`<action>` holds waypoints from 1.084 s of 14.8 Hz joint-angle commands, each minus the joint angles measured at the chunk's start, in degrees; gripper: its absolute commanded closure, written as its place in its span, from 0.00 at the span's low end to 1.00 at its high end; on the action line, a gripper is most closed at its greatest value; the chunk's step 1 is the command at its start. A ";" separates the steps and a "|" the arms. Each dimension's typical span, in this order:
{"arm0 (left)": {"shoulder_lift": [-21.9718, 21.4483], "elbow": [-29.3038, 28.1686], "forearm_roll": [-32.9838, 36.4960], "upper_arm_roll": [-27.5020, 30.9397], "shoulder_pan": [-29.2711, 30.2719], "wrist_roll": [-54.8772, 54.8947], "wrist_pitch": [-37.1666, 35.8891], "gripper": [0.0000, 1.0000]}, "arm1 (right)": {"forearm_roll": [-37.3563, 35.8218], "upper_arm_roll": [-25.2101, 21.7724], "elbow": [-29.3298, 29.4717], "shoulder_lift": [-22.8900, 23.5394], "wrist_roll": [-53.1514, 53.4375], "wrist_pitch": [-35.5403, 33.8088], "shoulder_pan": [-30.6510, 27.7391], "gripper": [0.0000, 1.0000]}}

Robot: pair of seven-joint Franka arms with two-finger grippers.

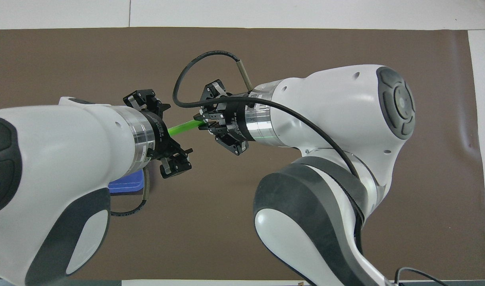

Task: Right arm passes pens to left for tray arrangement
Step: 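Grasp the green pen with the left gripper and open the right gripper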

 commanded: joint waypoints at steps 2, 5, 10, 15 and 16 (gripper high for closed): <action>-0.50 -2.22 0.84 0.47 0.47 3.39 1.75 0.01 | 0.24 0.67 0.43 0.42 0.96 0.26 0.08 1.00; -0.68 -2.58 0.84 0.64 0.47 3.75 1.67 0.10 | 0.24 0.85 0.43 0.42 0.96 0.61 0.09 1.00; -0.50 -2.23 0.84 0.64 0.55 3.66 1.23 0.48 | 0.24 0.94 0.43 0.42 0.96 0.70 0.09 1.00; -0.42 -1.18 1.01 0.64 1.26 3.66 -0.43 0.49 | 0.24 0.94 0.43 0.42 0.87 0.79 0.09 1.00; -0.33 -0.91 1.01 0.64 1.26 3.66 -0.79 0.49 | 0.24 0.85 0.43 0.42 0.87 0.79 0.09 1.00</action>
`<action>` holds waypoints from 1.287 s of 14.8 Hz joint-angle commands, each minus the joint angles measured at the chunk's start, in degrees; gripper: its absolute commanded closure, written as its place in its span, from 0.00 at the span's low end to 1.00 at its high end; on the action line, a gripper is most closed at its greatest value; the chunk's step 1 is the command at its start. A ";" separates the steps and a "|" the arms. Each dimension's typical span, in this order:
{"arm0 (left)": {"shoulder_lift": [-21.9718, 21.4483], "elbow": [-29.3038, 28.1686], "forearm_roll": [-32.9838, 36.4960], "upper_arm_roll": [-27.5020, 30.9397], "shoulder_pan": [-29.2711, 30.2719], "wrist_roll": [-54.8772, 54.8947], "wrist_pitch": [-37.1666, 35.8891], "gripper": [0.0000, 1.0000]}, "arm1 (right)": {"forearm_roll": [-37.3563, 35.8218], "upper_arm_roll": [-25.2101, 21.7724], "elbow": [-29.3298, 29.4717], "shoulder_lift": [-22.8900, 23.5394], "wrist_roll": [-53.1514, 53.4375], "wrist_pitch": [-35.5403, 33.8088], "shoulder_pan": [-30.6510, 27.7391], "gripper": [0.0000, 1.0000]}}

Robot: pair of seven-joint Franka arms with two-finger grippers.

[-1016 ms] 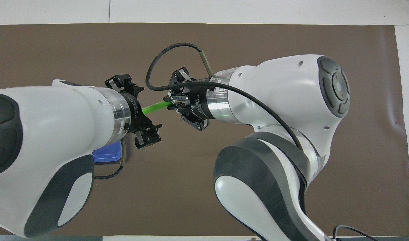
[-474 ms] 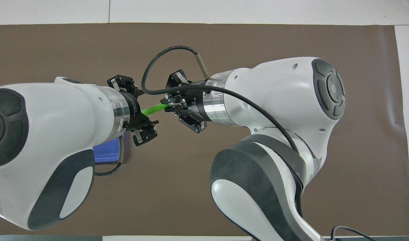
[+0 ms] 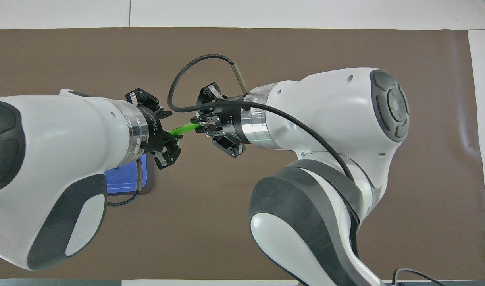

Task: Right arm passes pens to left for tray arrangement
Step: 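Grasp the green pen with the left gripper and open the right gripper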

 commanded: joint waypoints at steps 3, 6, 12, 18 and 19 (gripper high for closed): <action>-0.89 0.06 0.78 0.07 0.46 0.67 -1.25 0.49 | 0.24 0.77 0.43 0.35 0.87 0.81 -0.40 1.00; -0.89 0.15 1.13 0.16 0.46 0.67 -1.33 0.65 | 0.24 0.68 0.43 0.35 0.78 0.81 -0.40 1.00; -0.89 0.24 3.50 -0.02 0.37 0.67 -0.98 1.00 | 0.24 0.68 0.43 0.35 0.78 0.99 -0.40 1.00; -0.72 0.41 3.51 0.07 0.46 0.67 -0.80 1.00 | 0.24 0.60 0.43 0.44 0.43 0.03 -0.57 0.63; -0.72 0.50 3.51 0.07 0.55 0.67 -0.89 1.00 | 0.07 0.42 0.43 0.35 0.69 0.02 -0.57 0.02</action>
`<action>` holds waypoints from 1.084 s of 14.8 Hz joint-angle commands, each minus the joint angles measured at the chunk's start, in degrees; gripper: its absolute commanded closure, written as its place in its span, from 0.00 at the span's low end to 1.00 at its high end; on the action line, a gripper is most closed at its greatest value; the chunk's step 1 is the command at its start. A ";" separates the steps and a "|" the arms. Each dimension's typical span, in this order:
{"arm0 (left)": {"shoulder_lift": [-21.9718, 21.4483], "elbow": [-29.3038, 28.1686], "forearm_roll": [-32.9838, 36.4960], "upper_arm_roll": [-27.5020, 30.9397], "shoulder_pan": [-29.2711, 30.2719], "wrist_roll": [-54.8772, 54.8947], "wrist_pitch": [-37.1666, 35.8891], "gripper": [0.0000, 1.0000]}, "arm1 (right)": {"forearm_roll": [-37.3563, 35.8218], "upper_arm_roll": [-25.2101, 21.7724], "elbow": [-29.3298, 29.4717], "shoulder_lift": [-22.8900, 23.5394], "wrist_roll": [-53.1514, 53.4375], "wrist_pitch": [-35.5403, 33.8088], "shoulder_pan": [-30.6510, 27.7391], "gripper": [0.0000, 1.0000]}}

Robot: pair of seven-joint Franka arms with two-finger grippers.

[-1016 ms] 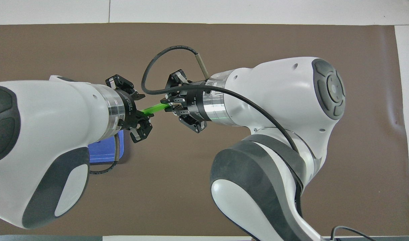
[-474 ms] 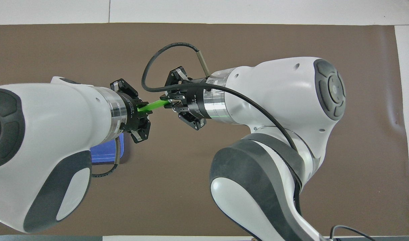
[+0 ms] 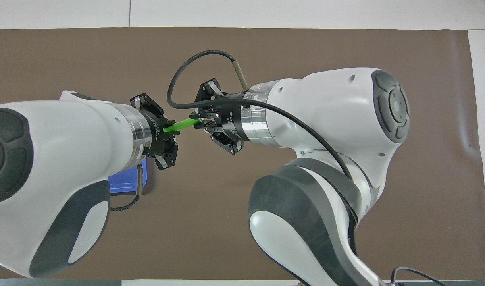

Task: Right arm passes pens to left for tray arrangement
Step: 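Grasp the green pen with the left gripper and open the right gripper, then lower the green pen into the tray while the right gripper returns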

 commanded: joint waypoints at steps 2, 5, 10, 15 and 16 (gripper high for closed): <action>-0.20 0.30 2.04 0.50 0.70 -0.53 0.17 1.00 | -0.96 0.05 0.25 -0.22 0.44 -1.73 -0.84 0.00; -0.20 0.30 2.04 0.59 0.88 -0.44 0.34 1.00 | -5.61 -3.36 0.25 -1.27 -0.53 -5.50 -1.01 0.00; -0.11 -0.05 1.95 0.50 6.13 9.89 0.25 1.00 | -12.38 -11.19 -4.13 -4.96 -22.01 -16.48 -1.10 0.00; -0.38 -2.06 -3.22 0.59 15.19 35.18 -0.10 1.00 | -17.13 -21.03 -14.94 -9.62 -48.64 -16.59 -1.10 0.00; -0.55 -3.11 -4.28 0.59 17.21 41.07 -0.19 1.00 | -18.62 -23.05 -15.56 -9.71 -52.96 -16.67 -1.10 0.00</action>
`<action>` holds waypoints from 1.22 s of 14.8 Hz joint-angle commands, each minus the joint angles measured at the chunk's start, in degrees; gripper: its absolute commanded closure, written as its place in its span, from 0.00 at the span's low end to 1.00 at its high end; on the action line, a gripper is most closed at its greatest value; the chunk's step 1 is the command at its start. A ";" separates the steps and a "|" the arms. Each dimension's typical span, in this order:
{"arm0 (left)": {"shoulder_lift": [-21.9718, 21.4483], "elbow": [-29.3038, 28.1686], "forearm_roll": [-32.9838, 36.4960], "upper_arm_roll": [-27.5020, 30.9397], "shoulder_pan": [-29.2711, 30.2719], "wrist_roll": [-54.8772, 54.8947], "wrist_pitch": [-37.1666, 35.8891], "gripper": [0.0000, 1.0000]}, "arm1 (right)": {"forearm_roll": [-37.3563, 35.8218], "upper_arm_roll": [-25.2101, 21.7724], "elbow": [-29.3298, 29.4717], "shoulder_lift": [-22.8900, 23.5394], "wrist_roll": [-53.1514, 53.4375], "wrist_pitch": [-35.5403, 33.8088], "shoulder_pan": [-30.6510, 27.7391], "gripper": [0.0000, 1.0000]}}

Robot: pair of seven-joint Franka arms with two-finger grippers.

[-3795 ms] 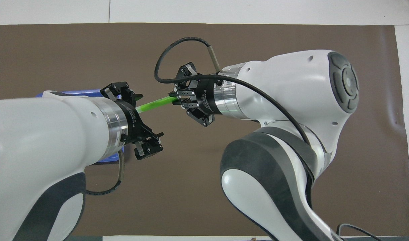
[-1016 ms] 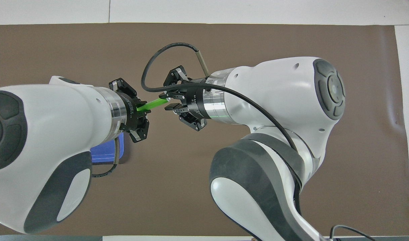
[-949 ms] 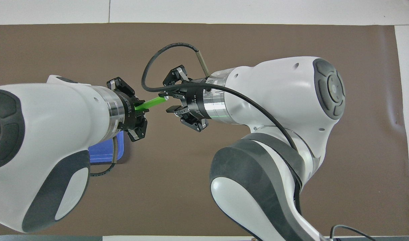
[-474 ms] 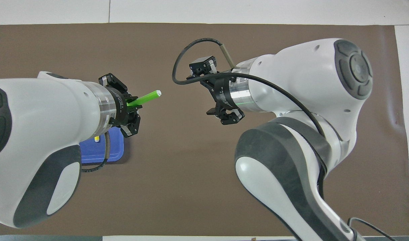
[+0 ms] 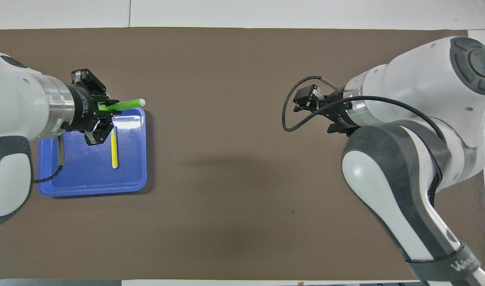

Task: Right arm passes pens to left for tray arrangement
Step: 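Lower the green pen into the tray while the right gripper returns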

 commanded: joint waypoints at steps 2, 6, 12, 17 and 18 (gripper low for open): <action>-1.16 -4.11 -3.04 -0.33 6.70 21.66 -0.47 1.00 | -5.19 -5.28 -4.90 -2.76 -15.96 1.14 -0.28 0.00; -0.54 -9.02 -3.13 -0.33 12.33 49.32 -0.65 1.00 | -9.41 -10.29 -7.97 -1.89 -24.94 6.05 -0.36 0.00; 8.23 -12.29 -2.60 -0.06 17.62 84.96 3.02 1.00 | -13.37 -14.43 -12.98 0.93 -27.94 17.04 -0.45 0.02; 16.94 -12.47 3.20 -0.06 16.83 95.53 9.62 1.00 | -13.37 -15.31 -18.00 0.84 -33.13 23.98 -0.45 0.05; 17.99 -12.38 4.33 -0.06 16.83 97.28 10.24 1.00 | -13.37 -15.31 -18.18 0.84 -33.83 24.17 -0.45 0.08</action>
